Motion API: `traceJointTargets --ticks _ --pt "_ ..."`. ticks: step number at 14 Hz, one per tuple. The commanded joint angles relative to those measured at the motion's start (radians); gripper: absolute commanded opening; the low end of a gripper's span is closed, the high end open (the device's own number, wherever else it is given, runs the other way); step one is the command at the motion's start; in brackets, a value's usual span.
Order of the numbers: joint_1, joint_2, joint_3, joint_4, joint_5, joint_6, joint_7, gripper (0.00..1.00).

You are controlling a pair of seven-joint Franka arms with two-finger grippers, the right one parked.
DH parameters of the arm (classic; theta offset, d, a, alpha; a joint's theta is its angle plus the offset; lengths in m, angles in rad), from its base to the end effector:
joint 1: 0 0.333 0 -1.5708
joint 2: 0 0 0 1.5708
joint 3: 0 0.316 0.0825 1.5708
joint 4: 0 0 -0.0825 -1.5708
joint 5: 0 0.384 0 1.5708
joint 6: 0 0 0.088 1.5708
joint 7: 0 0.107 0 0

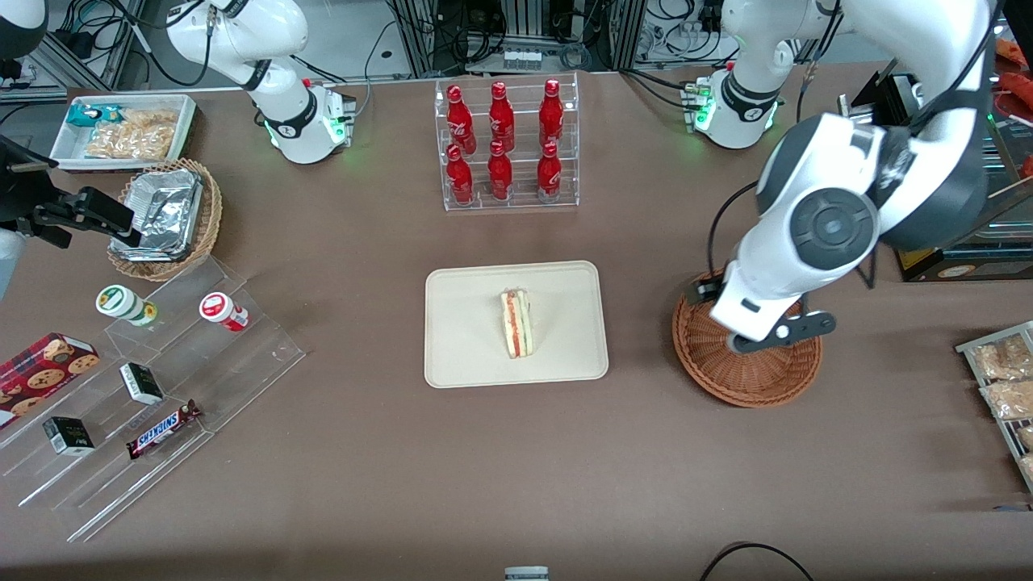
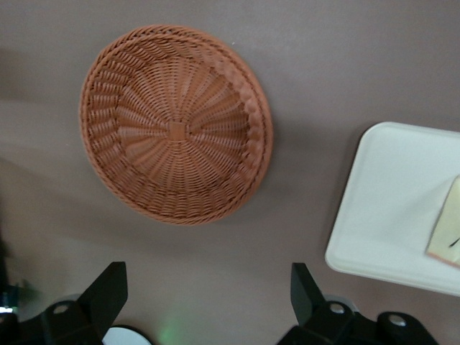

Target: Place sandwich from basket to tray

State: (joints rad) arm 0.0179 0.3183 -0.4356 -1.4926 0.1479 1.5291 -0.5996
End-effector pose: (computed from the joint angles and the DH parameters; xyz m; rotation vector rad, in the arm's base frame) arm 0.5864 -0.2071 0.4840 -2.9792 -0.2565 0.3207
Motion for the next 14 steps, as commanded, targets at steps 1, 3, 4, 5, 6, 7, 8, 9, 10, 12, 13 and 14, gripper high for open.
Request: traceJointTargets --ticks 1,3,4,5,6,7,8,9,10,12,13,14 --pt "0.013 -0.103 0.052 -0.103 -0.043 0.006 0.114 1.00" --pt "0.004 -0.145 0.101 -0.120 -0.077 -0.007 0.203 1.00" --pt "0.004 -0.163 0.113 -0.123 -0.080 -0.032 0.242 1.00" --pt "0.002 -0.180 0.136 -0.123 -0.086 -0.050 0.276 1.00" --pt "0.002 -0.195 0.158 -0.123 -0.099 -0.061 0.314 1.00" --pt "0.000 -0.212 0.181 -0.123 -0.112 -0.073 0.352 1.00" --pt "-0.001 -0.226 0.208 -0.123 -0.126 -0.089 0.397 1.00" --pt "-0.001 -0.241 0.231 -0.121 -0.136 -0.104 0.432 1.00" --pt "-0.003 -0.257 0.251 -0.121 -0.136 -0.112 0.461 1.00" --pt "-0.022 -0.275 0.297 -0.115 -0.137 -0.113 0.504 1.00" --pt "-0.041 -0.285 0.334 -0.115 -0.137 -0.112 0.529 1.00" --pt "-0.056 -0.292 0.368 -0.114 -0.139 -0.107 0.561 1.00"
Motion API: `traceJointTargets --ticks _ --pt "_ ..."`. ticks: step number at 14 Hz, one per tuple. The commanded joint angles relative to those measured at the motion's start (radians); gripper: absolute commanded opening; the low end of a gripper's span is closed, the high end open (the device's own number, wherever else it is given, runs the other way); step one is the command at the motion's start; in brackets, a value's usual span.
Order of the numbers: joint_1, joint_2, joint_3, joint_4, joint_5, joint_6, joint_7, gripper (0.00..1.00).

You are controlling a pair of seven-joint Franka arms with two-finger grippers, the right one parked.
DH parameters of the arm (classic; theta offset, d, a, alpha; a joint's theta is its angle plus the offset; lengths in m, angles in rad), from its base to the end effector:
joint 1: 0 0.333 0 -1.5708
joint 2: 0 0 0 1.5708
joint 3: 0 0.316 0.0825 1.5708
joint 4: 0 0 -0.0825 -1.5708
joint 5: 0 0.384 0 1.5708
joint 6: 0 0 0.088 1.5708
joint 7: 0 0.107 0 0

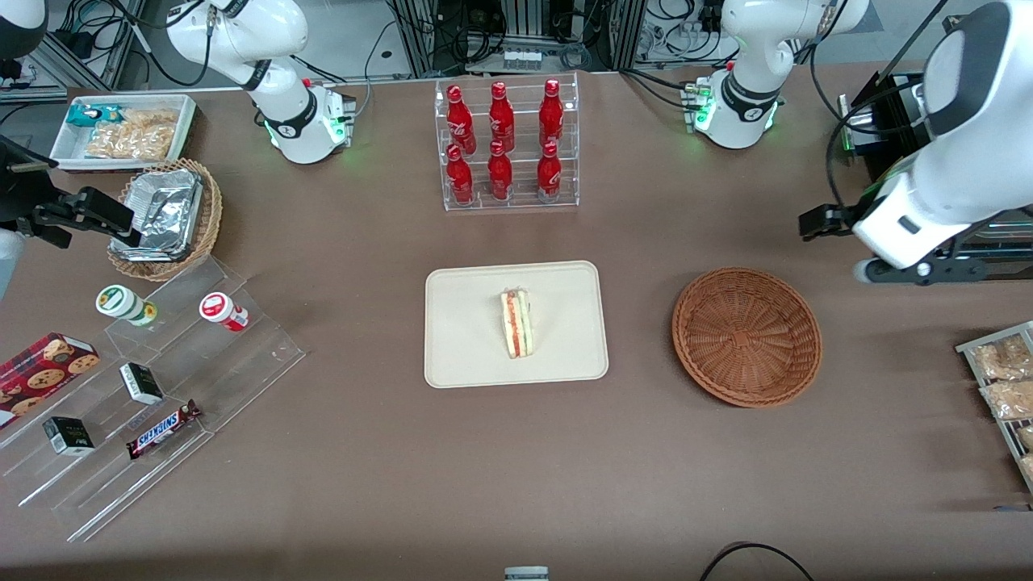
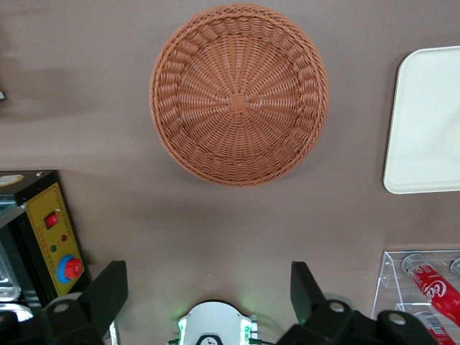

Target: Place sandwich from basket to tray

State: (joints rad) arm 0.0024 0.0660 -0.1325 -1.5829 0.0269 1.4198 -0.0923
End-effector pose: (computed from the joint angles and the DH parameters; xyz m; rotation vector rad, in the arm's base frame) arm 0.5497 -0.0664 0.5713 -3.0781 0.0578 0.3480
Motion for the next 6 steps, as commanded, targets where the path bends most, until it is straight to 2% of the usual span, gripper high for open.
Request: traceJointTargets --ticks 1,6 --pt "-0.042 -0.048 0.080 -0.022 -0.021 0.007 0.080 1.00" --pt "-0.042 -0.072 0.114 -0.008 -0.071 0.011 0.089 1.00"
